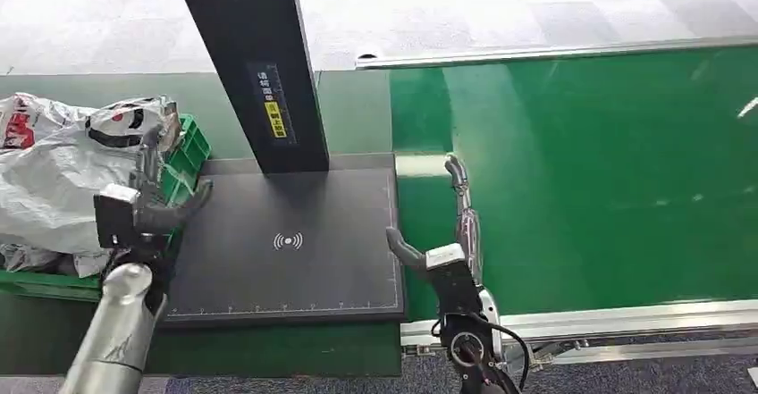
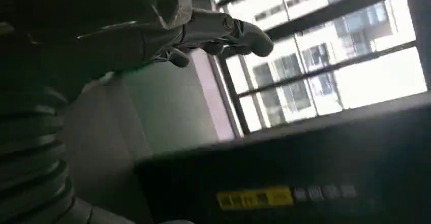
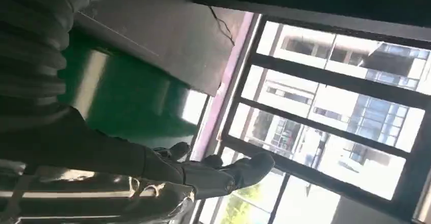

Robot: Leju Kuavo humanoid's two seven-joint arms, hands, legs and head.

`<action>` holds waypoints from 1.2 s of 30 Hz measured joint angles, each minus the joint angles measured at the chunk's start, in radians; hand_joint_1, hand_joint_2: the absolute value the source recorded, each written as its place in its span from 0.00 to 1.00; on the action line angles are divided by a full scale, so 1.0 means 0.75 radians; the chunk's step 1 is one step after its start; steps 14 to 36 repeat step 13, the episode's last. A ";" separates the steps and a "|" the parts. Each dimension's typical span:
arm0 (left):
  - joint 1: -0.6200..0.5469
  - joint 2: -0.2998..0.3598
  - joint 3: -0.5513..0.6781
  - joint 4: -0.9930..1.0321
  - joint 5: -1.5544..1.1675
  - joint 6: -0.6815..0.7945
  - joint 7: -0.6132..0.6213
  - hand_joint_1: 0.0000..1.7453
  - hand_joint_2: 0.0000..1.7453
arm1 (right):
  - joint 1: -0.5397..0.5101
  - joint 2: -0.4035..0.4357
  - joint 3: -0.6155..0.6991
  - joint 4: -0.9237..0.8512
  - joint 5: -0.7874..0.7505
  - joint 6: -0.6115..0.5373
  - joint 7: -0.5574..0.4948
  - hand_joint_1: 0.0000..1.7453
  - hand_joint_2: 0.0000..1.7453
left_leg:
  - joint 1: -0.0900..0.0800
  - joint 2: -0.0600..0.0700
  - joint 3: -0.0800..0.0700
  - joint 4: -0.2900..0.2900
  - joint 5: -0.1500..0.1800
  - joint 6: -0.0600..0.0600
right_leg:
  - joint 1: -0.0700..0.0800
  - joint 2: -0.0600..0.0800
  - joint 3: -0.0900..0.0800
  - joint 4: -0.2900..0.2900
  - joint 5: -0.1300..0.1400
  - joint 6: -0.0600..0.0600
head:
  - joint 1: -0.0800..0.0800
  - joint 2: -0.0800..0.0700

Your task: Moved the parcel from conveyor to table for the left to box.

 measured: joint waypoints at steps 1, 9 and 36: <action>0.068 -0.038 -0.032 -0.056 0.081 -0.033 -0.006 0.00 1.00 | 0.012 -0.002 -0.021 0.002 -0.065 0.036 -0.016 0.00 1.00 | -0.001 0.001 0.001 0.000 -0.001 0.001 | -0.001 0.000 0.000 0.000 -0.001 0.001 | 0.000 0.000; 0.339 -0.254 -0.203 -0.147 0.310 -0.044 -0.010 0.00 1.00 | 0.110 -0.013 -0.164 0.015 -0.301 0.207 -0.051 0.00 1.00 | -0.001 -0.005 0.000 0.000 -0.002 0.003 | -0.001 -0.003 0.001 -0.001 -0.003 0.004 | 0.001 0.000; 0.351 -0.306 -0.253 -0.134 0.342 -0.082 0.006 0.00 1.00 | 0.133 -0.012 -0.199 0.024 -0.313 0.224 -0.053 0.00 1.00 | -0.001 -0.005 0.000 0.000 -0.002 0.003 | -0.001 -0.003 0.002 -0.001 -0.003 0.004 | 0.000 0.000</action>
